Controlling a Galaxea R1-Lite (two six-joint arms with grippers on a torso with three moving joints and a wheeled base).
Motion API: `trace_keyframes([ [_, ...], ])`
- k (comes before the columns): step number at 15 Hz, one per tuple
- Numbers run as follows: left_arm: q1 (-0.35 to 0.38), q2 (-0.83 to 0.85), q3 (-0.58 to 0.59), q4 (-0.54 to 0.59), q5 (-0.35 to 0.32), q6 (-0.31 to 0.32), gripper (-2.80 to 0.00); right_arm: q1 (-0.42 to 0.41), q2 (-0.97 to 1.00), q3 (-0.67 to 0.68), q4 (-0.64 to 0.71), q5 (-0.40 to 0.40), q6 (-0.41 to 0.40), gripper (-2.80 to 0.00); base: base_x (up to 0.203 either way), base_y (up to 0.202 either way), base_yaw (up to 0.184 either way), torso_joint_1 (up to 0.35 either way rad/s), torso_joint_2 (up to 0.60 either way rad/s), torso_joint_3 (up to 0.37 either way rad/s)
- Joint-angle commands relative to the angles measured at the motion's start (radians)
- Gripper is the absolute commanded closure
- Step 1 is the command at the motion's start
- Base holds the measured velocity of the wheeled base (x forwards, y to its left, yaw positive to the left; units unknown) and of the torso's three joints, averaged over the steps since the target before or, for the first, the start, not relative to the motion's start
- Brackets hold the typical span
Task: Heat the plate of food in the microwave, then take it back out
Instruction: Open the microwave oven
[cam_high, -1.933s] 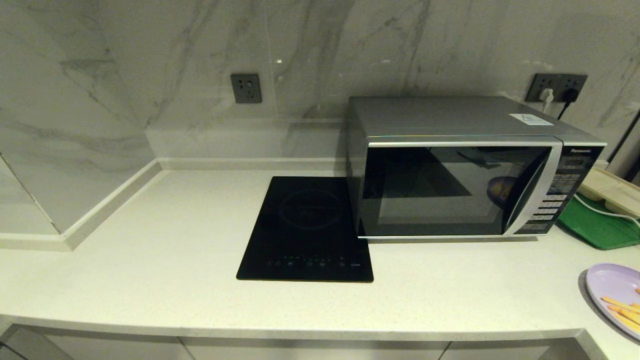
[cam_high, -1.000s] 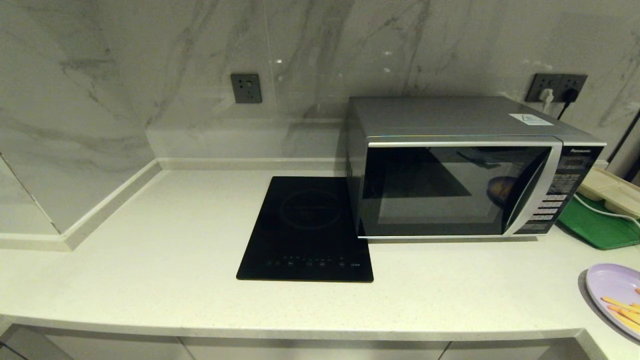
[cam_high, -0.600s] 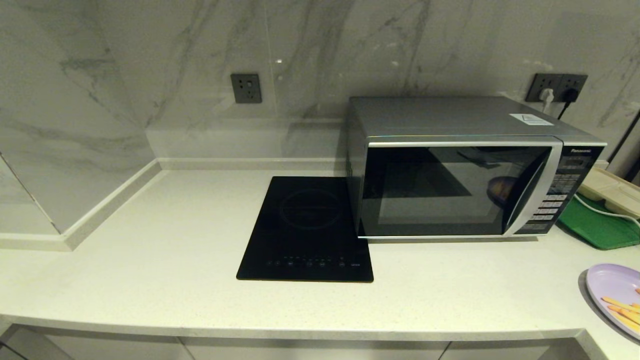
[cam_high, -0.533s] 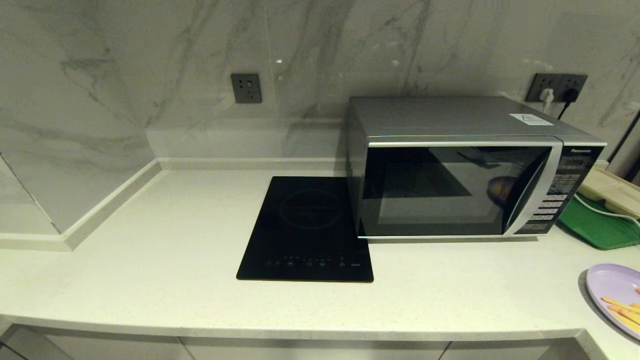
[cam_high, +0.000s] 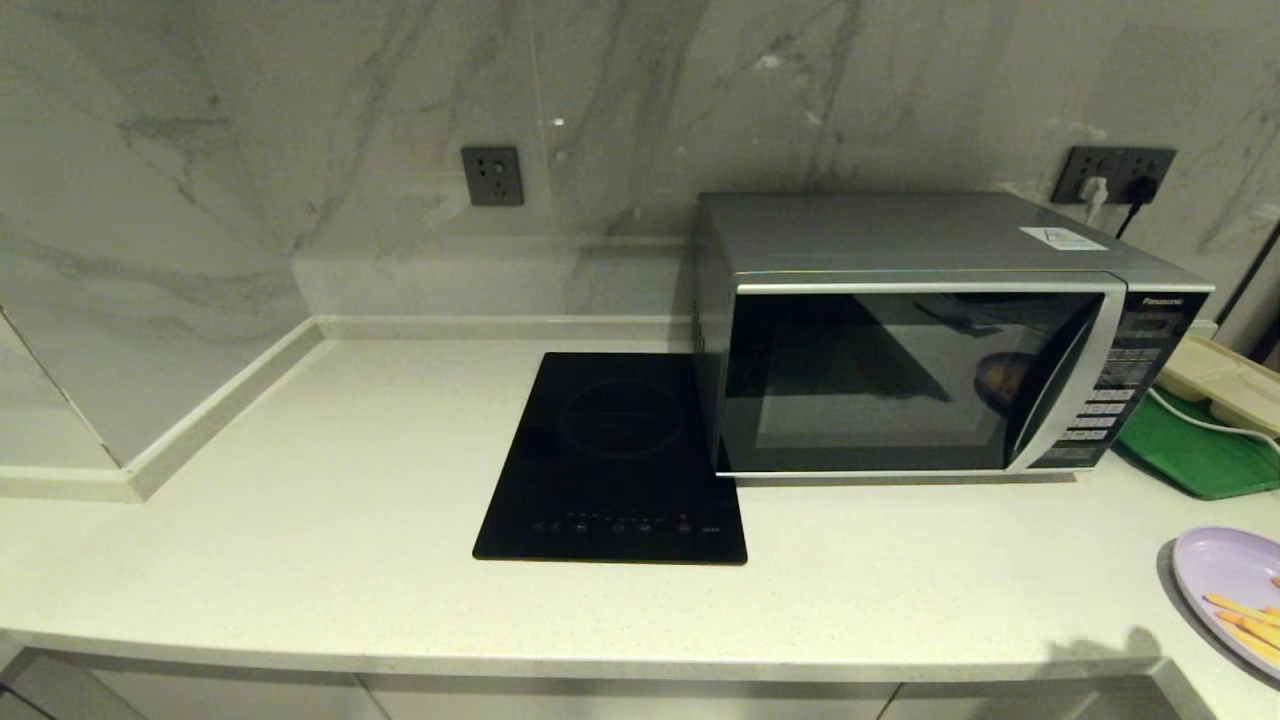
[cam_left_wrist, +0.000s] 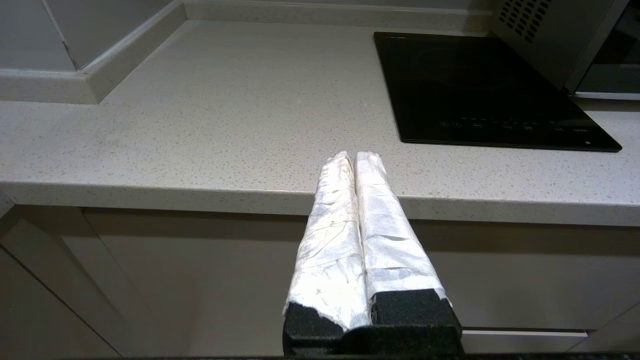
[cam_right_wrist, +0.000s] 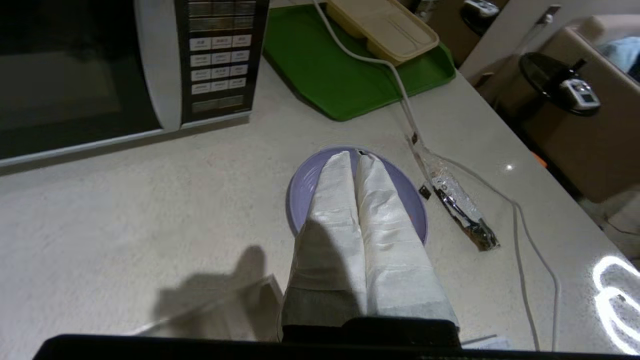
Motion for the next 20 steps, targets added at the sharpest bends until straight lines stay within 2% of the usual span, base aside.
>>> trace_keyframes([
  [1,0.0,0.0,0.0,0.0,0.0,-0.001,0.0,0.034,0.246,-0.009,-0.159,-0.086,-0.002,0.0,0.0,0.0,0.0,0.0,0.0,0.0],
  [4,0.0,0.0,0.0,0.0,0.0,-0.001,0.0,0.152,0.406,-0.017,-0.305,-0.239,0.018,0.0,0.0,0.0,0.0,0.0,0.0,0.0],
  [5,0.0,0.0,0.0,0.001,0.0,-0.001,0.0,0.189,0.453,-0.027,-0.34,-0.279,0.031,-2.8,0.0,0.0,0.0,0.0,0.0,0.0],
  [6,0.0,0.0,0.0,0.0,0.0,-0.001,0.0,0.239,0.492,-0.038,-0.371,-0.306,0.046,-2.8,0.0,0.0,0.0,0.0,0.0,0.0],
  [8,0.0,0.0,0.0,0.0,0.0,-0.001,0.0,0.284,0.56,-0.057,-0.392,-0.349,0.064,-2.8,0.0,0.0,0.0,0.0,0.0,0.0],
  [12,0.0,0.0,0.0,0.0,0.0,-0.001,0.0,0.294,0.71,-0.156,-0.395,-0.403,0.106,-2.8,0.0,0.0,0.0,0.0,0.0,0.0],
  [20,0.0,0.0,0.0,0.0,0.0,-0.001,0.0,0.291,0.863,-0.316,-0.394,-0.499,0.114,-2.8,0.0,0.0,0.0,0.0,0.0,0.0],
])
